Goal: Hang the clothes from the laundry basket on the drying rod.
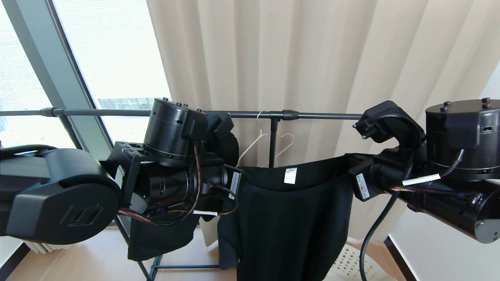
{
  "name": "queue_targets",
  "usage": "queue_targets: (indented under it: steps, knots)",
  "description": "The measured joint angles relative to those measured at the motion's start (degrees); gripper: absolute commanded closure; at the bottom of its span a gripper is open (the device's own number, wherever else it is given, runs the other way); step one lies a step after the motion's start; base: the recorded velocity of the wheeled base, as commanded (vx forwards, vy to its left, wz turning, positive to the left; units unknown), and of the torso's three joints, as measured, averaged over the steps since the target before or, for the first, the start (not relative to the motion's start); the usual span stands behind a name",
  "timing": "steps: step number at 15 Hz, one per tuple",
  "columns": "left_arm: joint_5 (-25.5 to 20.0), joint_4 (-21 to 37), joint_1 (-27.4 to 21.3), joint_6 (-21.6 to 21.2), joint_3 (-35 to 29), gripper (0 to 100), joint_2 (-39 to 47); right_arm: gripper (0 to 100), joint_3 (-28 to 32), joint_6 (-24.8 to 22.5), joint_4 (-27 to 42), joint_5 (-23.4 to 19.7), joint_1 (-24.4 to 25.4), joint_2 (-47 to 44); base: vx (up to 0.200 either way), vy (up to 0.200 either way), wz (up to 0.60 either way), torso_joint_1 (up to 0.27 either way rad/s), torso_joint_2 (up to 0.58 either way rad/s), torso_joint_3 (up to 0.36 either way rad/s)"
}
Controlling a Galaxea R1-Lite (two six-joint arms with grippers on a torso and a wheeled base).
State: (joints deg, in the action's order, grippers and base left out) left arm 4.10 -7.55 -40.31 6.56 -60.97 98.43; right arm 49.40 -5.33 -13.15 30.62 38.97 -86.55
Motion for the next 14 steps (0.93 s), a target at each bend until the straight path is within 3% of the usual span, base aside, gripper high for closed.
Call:
queue_targets:
  steps: [3,4,14]
  knots:
    - [-0.1,-0.4,0.0,-0.2,0.0,100,0.1,100,0.5,0.0,0.1,-0.2,-1.0,-0.2,0.000,0.000,0.00,0.000,0.00,0.000]
    - [-0.1,-0.4,-0.1,-0.3,-0.1,0,0.2,100,0.5,0.0,0.0,-0.2,-1.1,-0.3,0.000,0.000,0.00,0.000,0.00,0.000]
    - [0.0,-0.4,-0.6,-0.4,0.3,0,-0.4,100,0.5,0.1,0.1,-0.2,-1.6,-0.3,0.000,0.000,0.00,0.000,0.00,0.000]
